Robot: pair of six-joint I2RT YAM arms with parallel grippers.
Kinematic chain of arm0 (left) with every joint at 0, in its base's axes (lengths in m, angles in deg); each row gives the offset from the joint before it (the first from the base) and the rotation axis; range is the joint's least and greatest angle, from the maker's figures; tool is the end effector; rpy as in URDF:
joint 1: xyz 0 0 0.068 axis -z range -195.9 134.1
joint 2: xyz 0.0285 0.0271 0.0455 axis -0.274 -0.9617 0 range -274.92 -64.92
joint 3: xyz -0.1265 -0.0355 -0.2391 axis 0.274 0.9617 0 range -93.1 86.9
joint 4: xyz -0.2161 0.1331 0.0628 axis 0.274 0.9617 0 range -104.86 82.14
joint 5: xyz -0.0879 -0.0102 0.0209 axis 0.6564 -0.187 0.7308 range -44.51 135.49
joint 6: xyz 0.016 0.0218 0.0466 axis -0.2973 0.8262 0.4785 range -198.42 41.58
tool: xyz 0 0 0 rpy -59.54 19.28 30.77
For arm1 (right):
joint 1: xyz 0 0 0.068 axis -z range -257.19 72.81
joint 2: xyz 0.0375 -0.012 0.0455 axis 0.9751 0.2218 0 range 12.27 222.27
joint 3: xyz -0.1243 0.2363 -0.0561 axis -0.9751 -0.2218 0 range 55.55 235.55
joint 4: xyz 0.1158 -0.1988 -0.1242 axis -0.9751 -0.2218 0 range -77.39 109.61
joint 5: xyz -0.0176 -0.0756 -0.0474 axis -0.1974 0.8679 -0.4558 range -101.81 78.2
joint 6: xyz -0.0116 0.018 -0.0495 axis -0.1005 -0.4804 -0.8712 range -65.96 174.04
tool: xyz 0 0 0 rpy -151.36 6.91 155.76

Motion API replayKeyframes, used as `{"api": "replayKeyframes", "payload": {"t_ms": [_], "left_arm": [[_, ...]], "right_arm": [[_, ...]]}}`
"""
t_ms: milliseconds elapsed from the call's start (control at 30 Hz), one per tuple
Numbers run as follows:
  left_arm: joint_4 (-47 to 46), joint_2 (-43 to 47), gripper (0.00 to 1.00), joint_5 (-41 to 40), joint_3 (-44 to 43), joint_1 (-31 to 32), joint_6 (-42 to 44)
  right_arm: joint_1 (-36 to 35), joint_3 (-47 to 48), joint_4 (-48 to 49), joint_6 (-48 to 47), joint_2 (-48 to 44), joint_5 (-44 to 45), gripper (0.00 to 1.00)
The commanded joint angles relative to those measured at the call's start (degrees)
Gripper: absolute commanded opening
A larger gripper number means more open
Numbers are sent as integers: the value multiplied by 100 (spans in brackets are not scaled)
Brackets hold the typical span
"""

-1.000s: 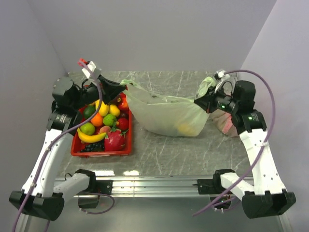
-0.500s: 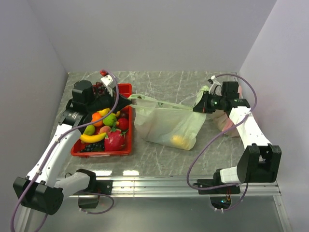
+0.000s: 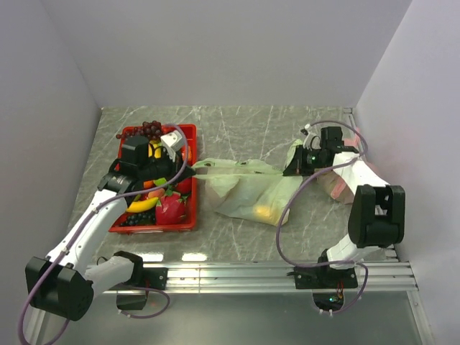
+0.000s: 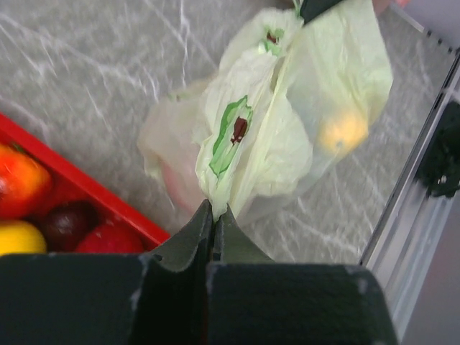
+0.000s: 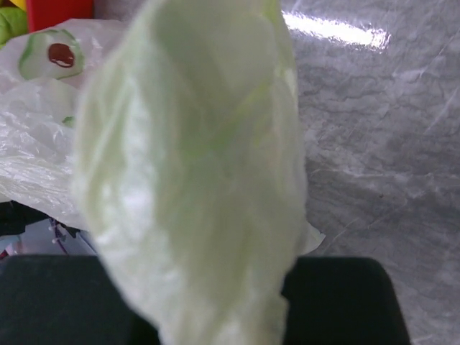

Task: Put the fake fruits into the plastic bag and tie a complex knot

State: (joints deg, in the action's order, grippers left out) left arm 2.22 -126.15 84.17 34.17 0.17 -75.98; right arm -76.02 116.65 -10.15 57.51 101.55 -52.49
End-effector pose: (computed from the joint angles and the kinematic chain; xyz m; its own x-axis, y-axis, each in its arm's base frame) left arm 0.2205 -0.0867 0.3242 -0.3824 0.1449 -0.9126 0.7748 0.5884 -0.2313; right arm 0.3151 0.0168 0.2292 -0.8657 0.0636 -0.4965 -0.2787 0.7627 0.5836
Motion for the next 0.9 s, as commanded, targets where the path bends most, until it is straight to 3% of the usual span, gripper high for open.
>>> {"api": "replayKeyframes", "payload": {"t_ms": [0, 233, 333, 367, 433, 600, 733, 767, 800, 867], "left_arm": [[286, 270, 0, -290, 236, -43, 450], [296, 191, 1, -203, -104, 80, 126], [279, 24, 1, -88, -570, 290, -119], [252, -29, 1, -62, -659, 421, -182], [147, -55, 0, -53, -852, 563, -478], [-29, -143, 1, -114, -1107, 879, -919], [23, -249, 0, -97, -1266, 1064, -859], [15, -266, 0, -106, -1275, 1082, -859], [15, -266, 1, -80, -1310, 1099, -815], [32, -310, 0, 8, -1354, 1126, -815]], "right_arm": [[129, -107, 523, -294, 327, 526, 0], [138, 506, 182, -969, 600, 544, 0], [138, 876, -389, -1225, 241, 536, 22], [164, 929, -582, -1399, -135, 535, 46], [173, 1104, -759, -1689, -567, 518, 67], [182, 1413, -918, -2086, -2096, 422, 79], [-10, 1107, -251, -2332, -3150, -113, 89], [-151, 1019, 98, -2324, -3249, -89, 92], [-831, 861, 276, -2341, -3311, 33, 93], [-1450, 755, 705, -2368, -3250, 192, 94]]}}
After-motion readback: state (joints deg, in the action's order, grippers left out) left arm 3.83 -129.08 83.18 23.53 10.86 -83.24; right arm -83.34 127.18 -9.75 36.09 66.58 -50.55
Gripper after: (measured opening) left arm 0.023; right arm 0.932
